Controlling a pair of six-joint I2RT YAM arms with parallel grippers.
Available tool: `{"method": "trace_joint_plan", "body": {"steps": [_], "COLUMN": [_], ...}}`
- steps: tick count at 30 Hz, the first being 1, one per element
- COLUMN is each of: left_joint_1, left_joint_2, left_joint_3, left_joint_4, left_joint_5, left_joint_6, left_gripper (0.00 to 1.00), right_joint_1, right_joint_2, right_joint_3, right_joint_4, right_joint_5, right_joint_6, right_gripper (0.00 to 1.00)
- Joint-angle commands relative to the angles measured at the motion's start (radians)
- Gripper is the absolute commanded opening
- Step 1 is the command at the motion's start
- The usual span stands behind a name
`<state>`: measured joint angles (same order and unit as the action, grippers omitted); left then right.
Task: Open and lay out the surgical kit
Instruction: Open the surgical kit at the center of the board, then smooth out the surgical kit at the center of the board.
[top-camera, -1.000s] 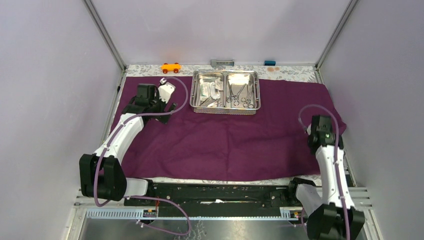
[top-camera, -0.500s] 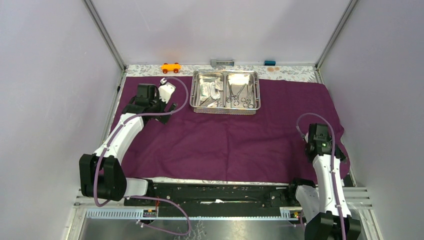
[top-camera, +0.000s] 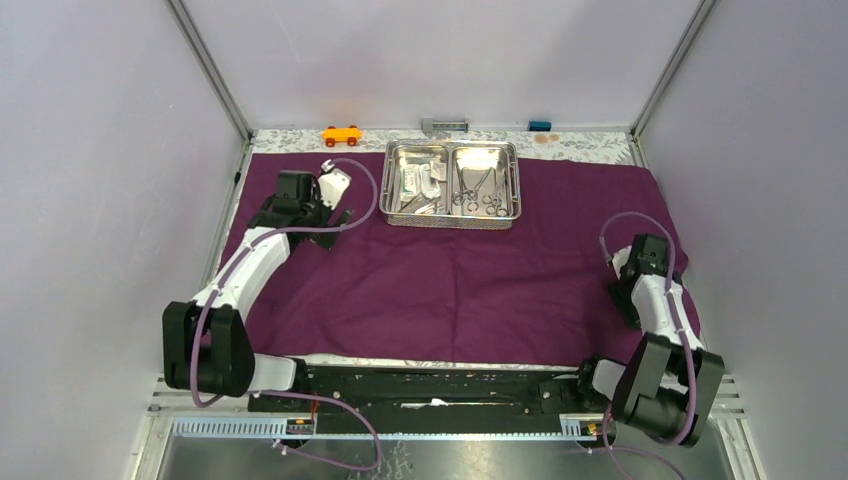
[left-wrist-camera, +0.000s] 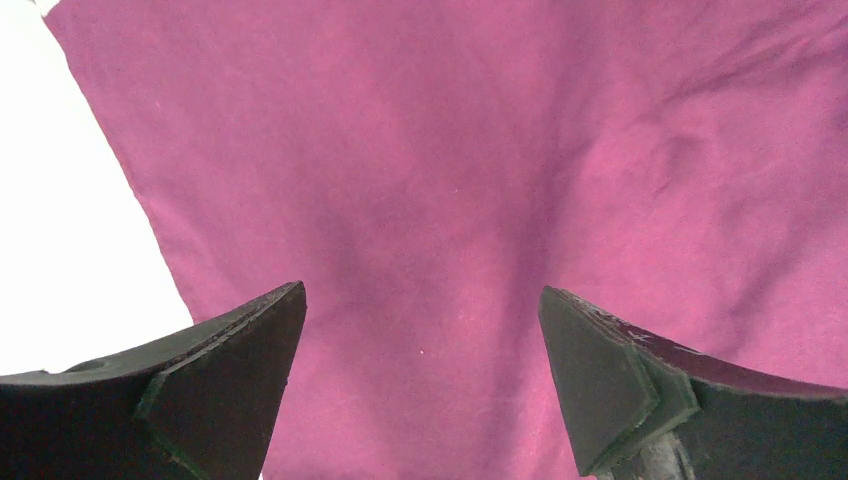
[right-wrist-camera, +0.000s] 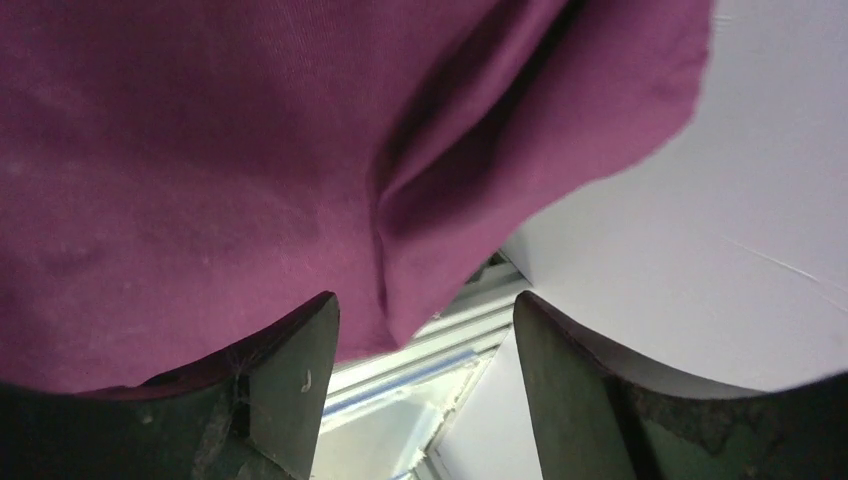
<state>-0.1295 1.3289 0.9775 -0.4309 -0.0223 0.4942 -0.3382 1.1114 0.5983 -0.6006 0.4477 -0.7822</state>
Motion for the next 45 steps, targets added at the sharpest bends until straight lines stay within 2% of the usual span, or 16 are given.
{"method": "trace_joint_plan", "body": {"steps": [1,9,17,21,30,33,36,40,43,45], "left_joint_1": [0.062,0.321,0.532,0.586,0.715,0.730,0.729,0.723,0.670,0.598], "left_joint_2": [0.071,0.173,0.232,0.226,0.209,0.194,0.173,0.144,0.141,0.149], "left_joint_3": [-0.023,-0.070,-0.184,-0.253,-0.307,-0.294,-0.235,-0.084,0.025,0.077], "left_joint_4": [0.049,0.034,0.061,0.081,0.078,0.053,-0.020,-0.145,-0.197,-0.193], "left_joint_5": [-0.043,0.052,0.044,-0.009,-0.091,-0.087,-0.038,0.147,0.262,0.298], "left_joint_6": [0.016,0.085,0.219,0.299,0.460,0.478,0.463,0.381,0.283,0.202], "left_gripper": [0.99,0.99,0.99,0.99,0.97,0.96,0.96,0.98,0.99,0.99], "right_joint_1": [-0.080,-0.212,-0.230,-0.229,-0.230,-0.230,-0.228,-0.226,-0.191,-0.125], "right_joint_2": [0.072,0.122,0.047,-0.017,-0.153,-0.159,-0.113,-0.007,0.063,0.105], "right_joint_3": [-0.048,-0.132,-0.264,-0.265,-0.114,-0.028,0.096,0.287,0.409,0.451], "right_joint_4": [0.155,0.223,0.205,0.107,-0.158,-0.212,-0.270,-0.300,-0.262,-0.191], "right_joint_5": [-0.115,-0.173,-0.109,-0.097,-0.120,-0.201,-0.371,-0.612,-0.771,-0.812], "right_joint_6": [-0.062,-0.165,-0.254,-0.280,-0.309,-0.286,-0.230,-0.121,-0.010,0.085], "right_gripper": [0.71,0.69,0.69,0.70,0.71,0.71,0.73,0.78,0.88,0.89]}}
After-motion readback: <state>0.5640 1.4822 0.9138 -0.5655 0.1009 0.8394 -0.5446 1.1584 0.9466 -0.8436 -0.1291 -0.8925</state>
